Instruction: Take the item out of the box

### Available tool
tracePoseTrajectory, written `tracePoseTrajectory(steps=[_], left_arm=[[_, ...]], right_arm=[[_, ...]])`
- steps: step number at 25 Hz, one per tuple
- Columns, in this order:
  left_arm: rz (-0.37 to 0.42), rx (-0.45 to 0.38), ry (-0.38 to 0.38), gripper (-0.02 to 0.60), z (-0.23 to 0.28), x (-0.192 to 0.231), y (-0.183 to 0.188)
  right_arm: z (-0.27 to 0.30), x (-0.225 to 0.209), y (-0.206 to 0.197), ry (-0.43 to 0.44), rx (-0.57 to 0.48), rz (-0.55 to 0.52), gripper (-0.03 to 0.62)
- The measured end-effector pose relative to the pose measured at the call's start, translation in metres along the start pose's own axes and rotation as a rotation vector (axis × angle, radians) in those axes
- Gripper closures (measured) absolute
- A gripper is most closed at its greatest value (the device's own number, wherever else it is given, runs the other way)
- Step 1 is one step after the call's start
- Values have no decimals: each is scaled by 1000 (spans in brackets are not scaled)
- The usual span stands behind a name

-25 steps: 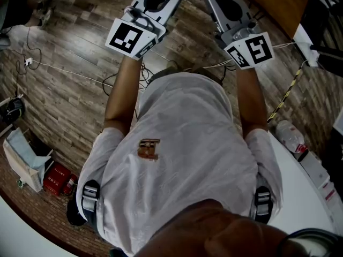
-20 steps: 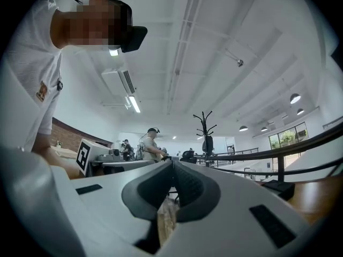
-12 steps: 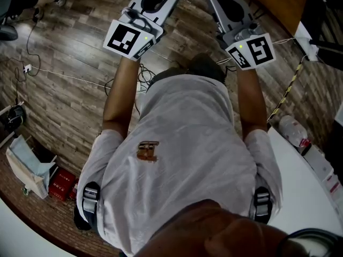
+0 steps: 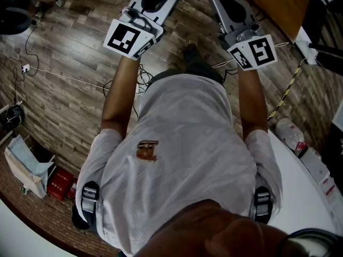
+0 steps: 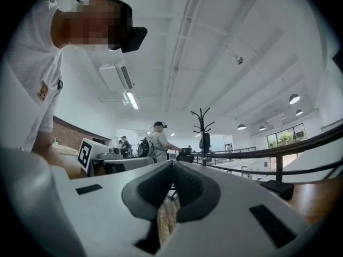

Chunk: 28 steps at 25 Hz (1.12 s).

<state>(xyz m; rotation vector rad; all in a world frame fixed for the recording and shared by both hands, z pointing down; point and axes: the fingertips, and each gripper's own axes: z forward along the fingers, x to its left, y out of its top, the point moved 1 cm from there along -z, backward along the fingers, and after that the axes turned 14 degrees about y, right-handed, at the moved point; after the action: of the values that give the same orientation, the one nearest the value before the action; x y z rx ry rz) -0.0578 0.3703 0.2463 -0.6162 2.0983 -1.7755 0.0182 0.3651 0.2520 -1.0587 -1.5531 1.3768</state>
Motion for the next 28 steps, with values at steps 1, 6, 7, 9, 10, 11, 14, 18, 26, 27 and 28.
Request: tracePoseTrajectory(steps=[1,6,7,9,10,11,14,18,26,27,28], left_arm=[[0,2,4,561,7,4,-2],[6,11,19,561,57,28,-14],[7,10,23,561,68,34,-16],[6,9,32,561,89,46,-21],[7,10,35,561,101,52,-24],[9,13,38,561,114,57,-27],[13,26,52,561,156,72,-40],[18,42,73,561,208,89,-57],[28,55,90,561,288,110,-73],[31,55,91,561,296,111,-75],[33,55,93,561,305,112,-77]], right_arm=[[2,-8,0,4,0,-2,562],[14,-67,-3,20,0,-16,562],[17,-80,-4,23,2,-21,562],[25,-105,-8,29,13,-31,562],[28,-118,-10,33,19,-35,562],[31,-132,-12,37,24,-39,562],[37,-176,-18,52,33,-43,562],[40,-230,-30,68,43,-34,562],[44,-309,-42,92,54,-10,562],[43,-317,-43,95,54,-8,562],[42,-326,-44,97,55,-7,562]])
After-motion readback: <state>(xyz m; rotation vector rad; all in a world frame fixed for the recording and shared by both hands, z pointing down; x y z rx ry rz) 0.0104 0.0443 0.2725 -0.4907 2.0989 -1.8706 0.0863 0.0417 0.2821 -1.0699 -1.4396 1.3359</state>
